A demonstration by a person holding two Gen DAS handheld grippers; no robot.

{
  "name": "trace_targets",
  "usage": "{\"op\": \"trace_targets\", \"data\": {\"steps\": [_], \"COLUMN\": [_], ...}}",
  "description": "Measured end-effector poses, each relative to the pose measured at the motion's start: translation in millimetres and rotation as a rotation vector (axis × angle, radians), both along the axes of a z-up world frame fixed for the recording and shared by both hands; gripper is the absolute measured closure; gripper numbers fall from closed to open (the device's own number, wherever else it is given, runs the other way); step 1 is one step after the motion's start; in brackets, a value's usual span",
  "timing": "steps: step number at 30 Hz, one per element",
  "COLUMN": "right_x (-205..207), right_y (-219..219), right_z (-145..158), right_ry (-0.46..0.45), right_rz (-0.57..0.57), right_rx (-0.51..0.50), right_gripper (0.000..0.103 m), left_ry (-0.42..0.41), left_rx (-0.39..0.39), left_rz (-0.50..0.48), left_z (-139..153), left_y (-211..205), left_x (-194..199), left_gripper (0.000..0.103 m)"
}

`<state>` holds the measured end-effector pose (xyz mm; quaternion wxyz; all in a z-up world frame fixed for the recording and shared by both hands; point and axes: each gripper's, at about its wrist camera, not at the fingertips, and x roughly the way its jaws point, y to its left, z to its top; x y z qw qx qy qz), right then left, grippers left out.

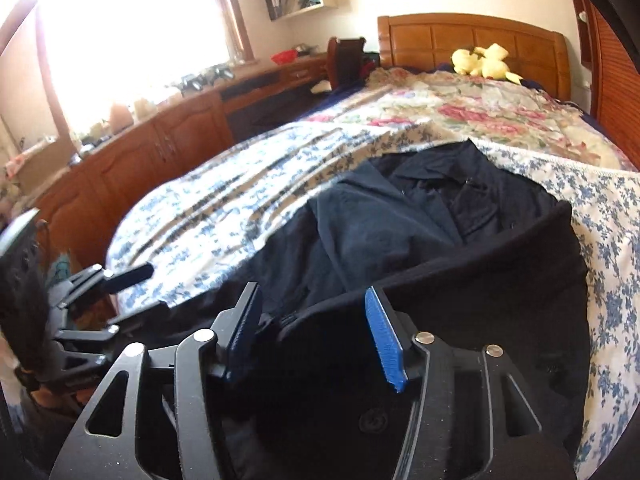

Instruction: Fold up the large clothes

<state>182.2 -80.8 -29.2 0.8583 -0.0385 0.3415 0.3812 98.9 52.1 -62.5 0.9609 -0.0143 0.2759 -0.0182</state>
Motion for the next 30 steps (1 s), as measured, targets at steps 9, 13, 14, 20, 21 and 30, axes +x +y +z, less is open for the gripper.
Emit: {"op": "trace_targets", "data": {"steps": [9, 13, 14, 20, 21, 30], "right_x": [-21.5, -36.0, -40.4, -56.1, -58.1, -70.6], "right_y": [-62.6, -94.0, -103.7, -143.3, -149.3, -172.6], "right_z": [-0.7, -11.5, -15.8, -29.6, -30.8, -33.3], "right_ry": [-0.046, -0.047, -0.044, -0.025, -0.020, -0.007], "right_rz": [-0.097, -0.145, -0.161, -0.228, -0.237, -0.261], "right_rx": [-0.033, -0.061, -0.070, -0.093, -0.089, -0.107], "right_gripper": [0.048, 0.048, 0.048, 0.048, 0.048, 0.046], "left_ry": [0.014, 0.014, 0.014, 0.029, 0.031, 0.096], "left_rx": [-0.004, 0.006, 0.009, 0.015, 0.016, 0.023], "left_rz": [-0.018, -0.036, -0.042, -0.109, -0.120, -0.169], "left_z": [2.1, 8.3, 9.1, 9.6, 8.9, -12.1], "left_y": [-20.7, -30.7, -33.4, -60.5, -65.3, -97.4], "left_x": [-14.5, -28.1, -30.3, -38.2, -38.6, -27.7], "left_gripper": [0.049, 0.049, 0.049, 0.049, 0.049, 0.049]}}
